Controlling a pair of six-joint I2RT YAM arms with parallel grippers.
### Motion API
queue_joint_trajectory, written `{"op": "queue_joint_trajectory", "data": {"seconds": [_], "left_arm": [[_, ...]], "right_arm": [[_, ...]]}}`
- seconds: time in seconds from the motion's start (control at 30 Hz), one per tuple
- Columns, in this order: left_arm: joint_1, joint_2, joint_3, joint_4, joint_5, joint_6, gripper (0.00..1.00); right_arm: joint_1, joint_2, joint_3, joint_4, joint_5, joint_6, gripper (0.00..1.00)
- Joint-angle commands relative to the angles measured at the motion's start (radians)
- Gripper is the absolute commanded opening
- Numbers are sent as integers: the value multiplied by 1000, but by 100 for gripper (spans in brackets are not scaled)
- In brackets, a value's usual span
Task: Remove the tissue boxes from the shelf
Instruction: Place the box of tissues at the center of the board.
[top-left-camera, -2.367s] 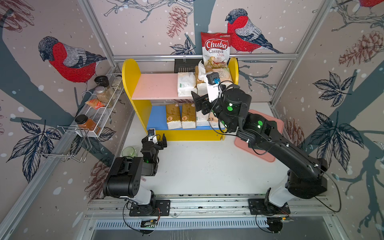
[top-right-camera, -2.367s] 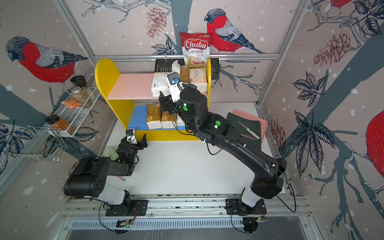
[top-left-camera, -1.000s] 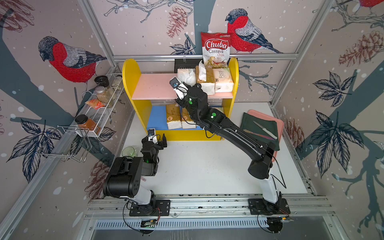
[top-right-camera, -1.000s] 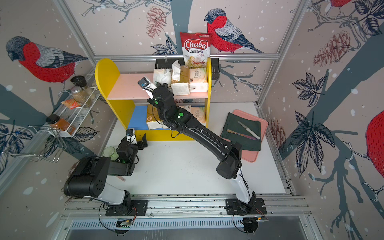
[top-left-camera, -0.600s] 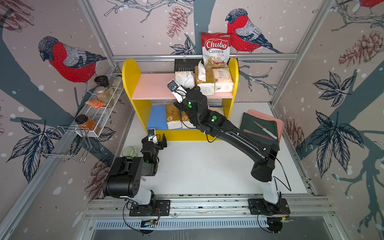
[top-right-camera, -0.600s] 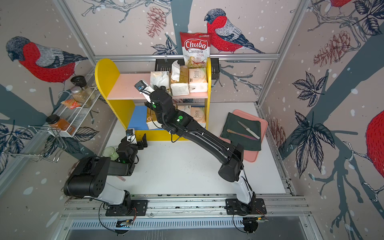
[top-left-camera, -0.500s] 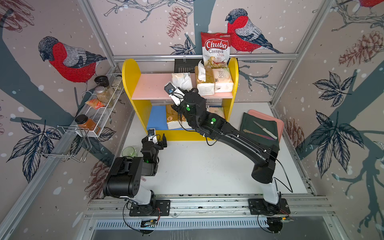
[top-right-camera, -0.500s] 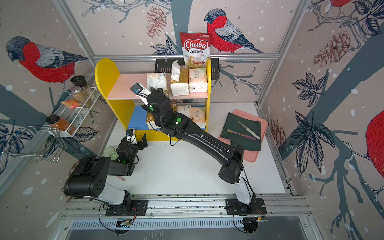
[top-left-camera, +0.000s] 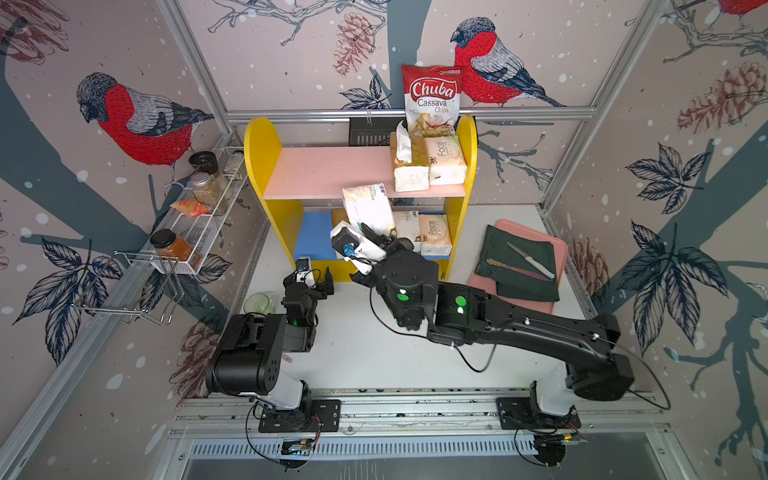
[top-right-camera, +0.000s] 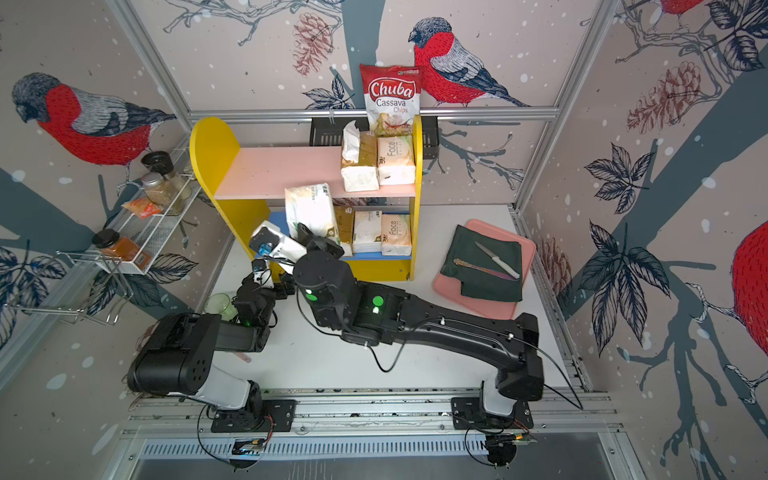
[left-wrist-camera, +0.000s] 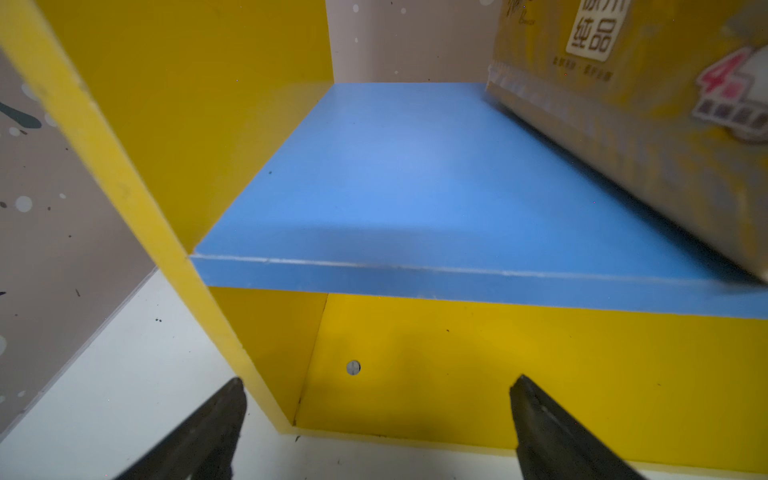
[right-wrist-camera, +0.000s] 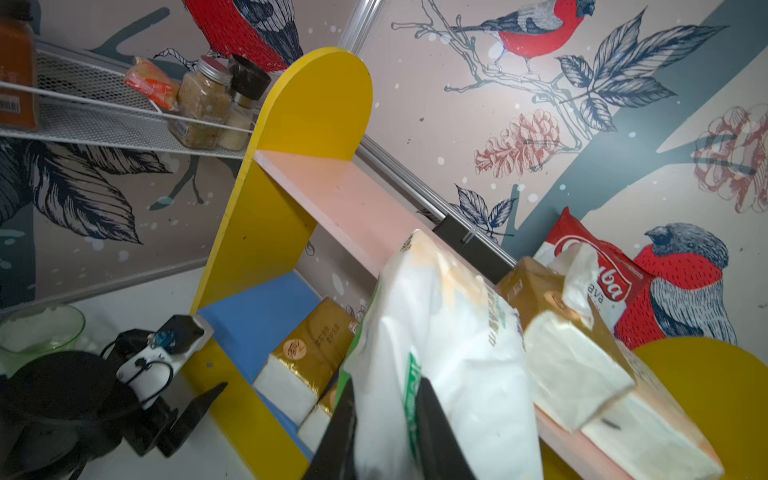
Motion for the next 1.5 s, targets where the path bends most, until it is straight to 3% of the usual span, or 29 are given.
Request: {"op": "queue_joint_trajectory", "data": {"seconds": [0.0,0.1,0.23,0.37,0.57,0.77,1.13,1.37,1.4,1.47], "left_arm": [[-2,-4,2,55,2,6,98],[-2,-3,2,55,4,6,98],[-2,-3,0,56,4,6,98],[-2,-4,0,56,3,6,98],[-2,-3,2,55,3,6,98],[-3,-3,2,55,4,6,98],[-3,-3,1,56,2,6,98],[-3,-4,0,56,4,6,98],[-3,-3,0,56,4,6,98],[-2,-4,0,56,2,7,98]], "right_arm": [[58,-128,-172,17,196,220,0],[72,-225,-316,-181,259,511,0],[24,-318,-500,-406,220,882,0],[-50,-387,-742,-357,145,1023,0],[-193,-448,-1043,-175,19,1053,0],[-298,-450,-1187,-52,-106,1037,0],[-327,-365,-1225,20,-276,1004,0],[-281,-317,-1223,45,-282,983,0],[-286,-304,-1221,40,-291,991,6],[-288,-289,-1218,29,-295,1006,29]]}}
